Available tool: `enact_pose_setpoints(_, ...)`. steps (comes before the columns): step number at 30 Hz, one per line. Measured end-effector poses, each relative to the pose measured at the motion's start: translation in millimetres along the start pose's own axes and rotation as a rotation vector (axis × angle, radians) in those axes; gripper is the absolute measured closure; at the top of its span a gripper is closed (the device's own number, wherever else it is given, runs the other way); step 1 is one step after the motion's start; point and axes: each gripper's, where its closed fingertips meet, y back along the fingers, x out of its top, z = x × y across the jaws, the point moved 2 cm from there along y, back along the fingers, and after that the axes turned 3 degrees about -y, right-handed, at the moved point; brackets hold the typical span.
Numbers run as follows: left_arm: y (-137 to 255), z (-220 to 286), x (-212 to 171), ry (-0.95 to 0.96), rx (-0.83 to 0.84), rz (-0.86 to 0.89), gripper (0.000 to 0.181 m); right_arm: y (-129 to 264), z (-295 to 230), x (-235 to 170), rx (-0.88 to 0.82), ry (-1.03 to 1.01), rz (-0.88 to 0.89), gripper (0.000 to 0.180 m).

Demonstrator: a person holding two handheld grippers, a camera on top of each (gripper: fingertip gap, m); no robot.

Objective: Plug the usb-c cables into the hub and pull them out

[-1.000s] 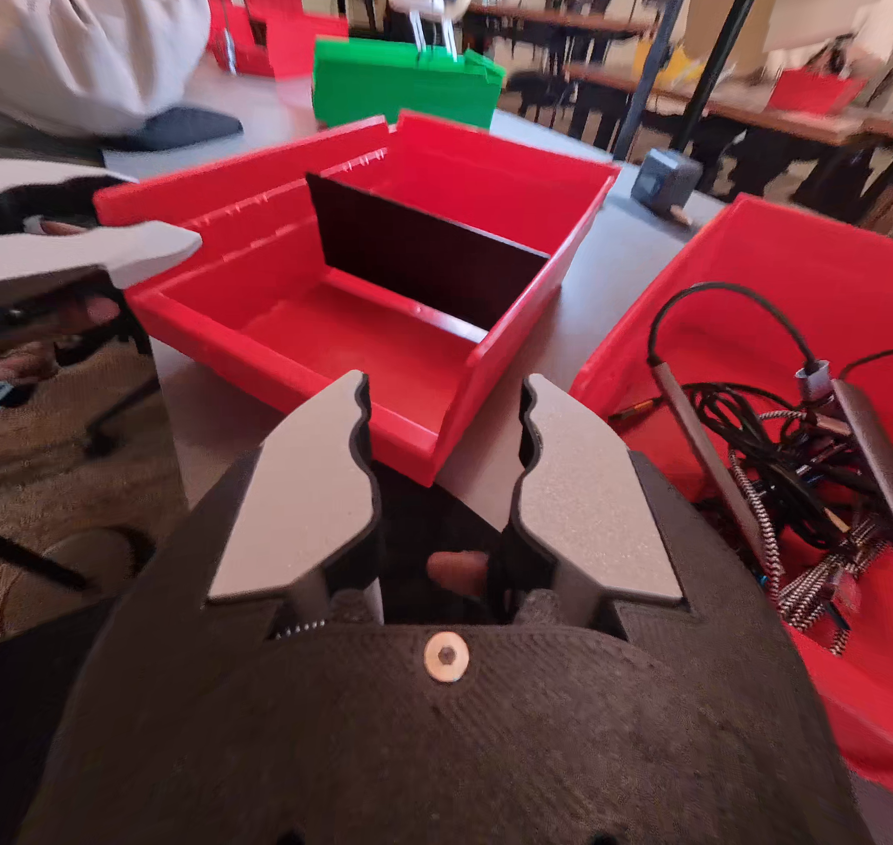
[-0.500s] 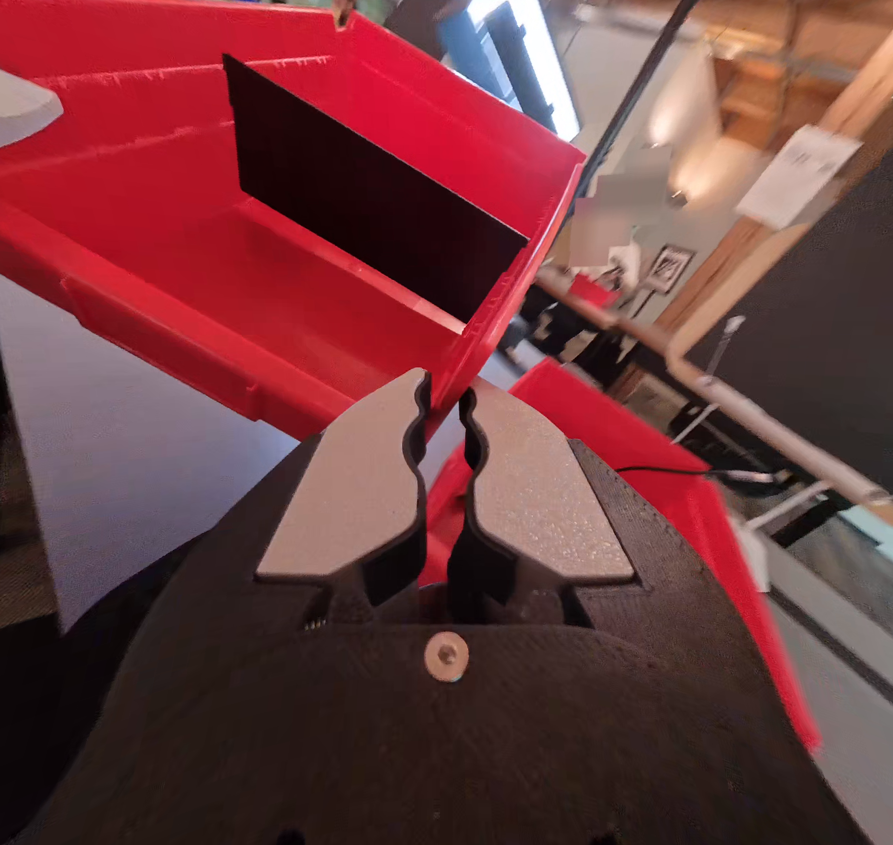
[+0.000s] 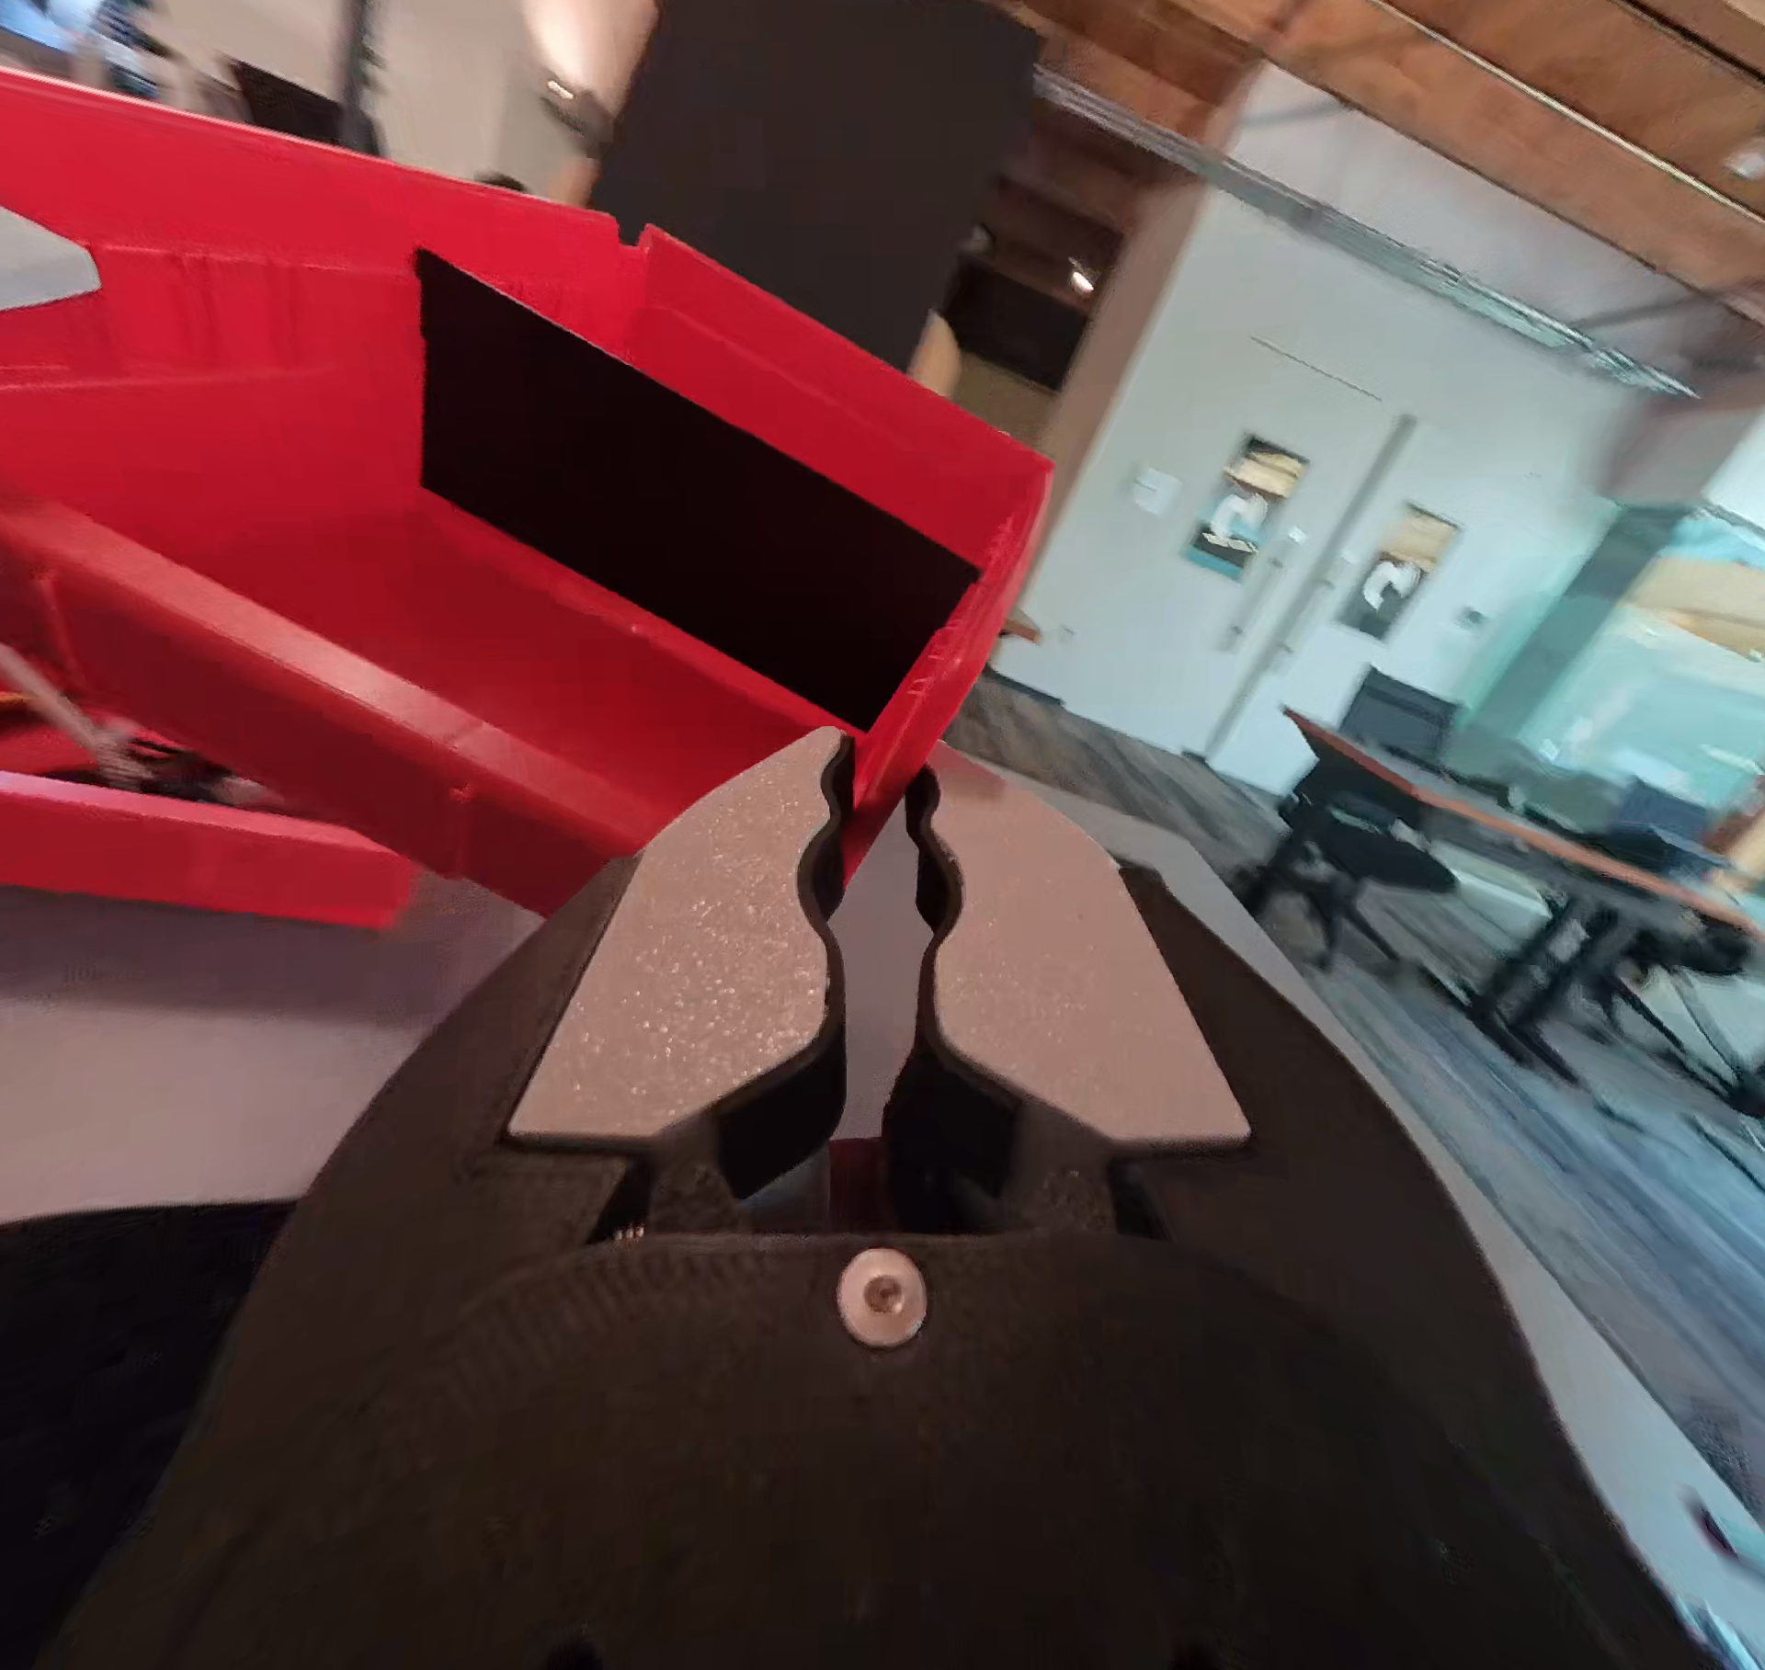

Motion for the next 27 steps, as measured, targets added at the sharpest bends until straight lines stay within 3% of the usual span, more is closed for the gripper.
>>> enact_pose_setpoints(4, -50.7, 67.3, -30.3, 0.004, -0.14, -0.093, 0.164, 13.9, 69.6, -36.8, -0.186, -0.034, -0.068, 0.173)
enact_pose_setpoints(7, -71.3, 95.5, -59.3, 0.007, -0.217, -0.178, 0.164, 18.6, 94.2, -58.3, -0.221, -0.022, -0.112, 0.174)
enact_pose_setpoints(14, -80.0, 114.8, -103.1, -0.047, -0.259, -0.326, 0.164, 13.6, 100.6, -113.1, -0.195, -0.049, -0.286, 0.173)
enact_pose_setpoints(21, -76.1, 109.7, -115.7, -0.028, -0.317, -0.374, 0.158, 9.9, 90.9, -120.2, -0.073, -0.092, -0.305, 0.17)
enact_pose_setpoints(25, -62.0, 91.5, -98.1, -0.094, -0.313, -0.338, 0.139, 13.8, 96.6, -99.7, -0.04, -0.16, -0.199, 0.149)
enact_pose_setpoints(27, -47.8, 72.7, -85.2, -0.138, -0.296, -0.322, 0.136, 16.5, 93.4, -78.2, 0.007, -0.192, -0.099, 0.127)
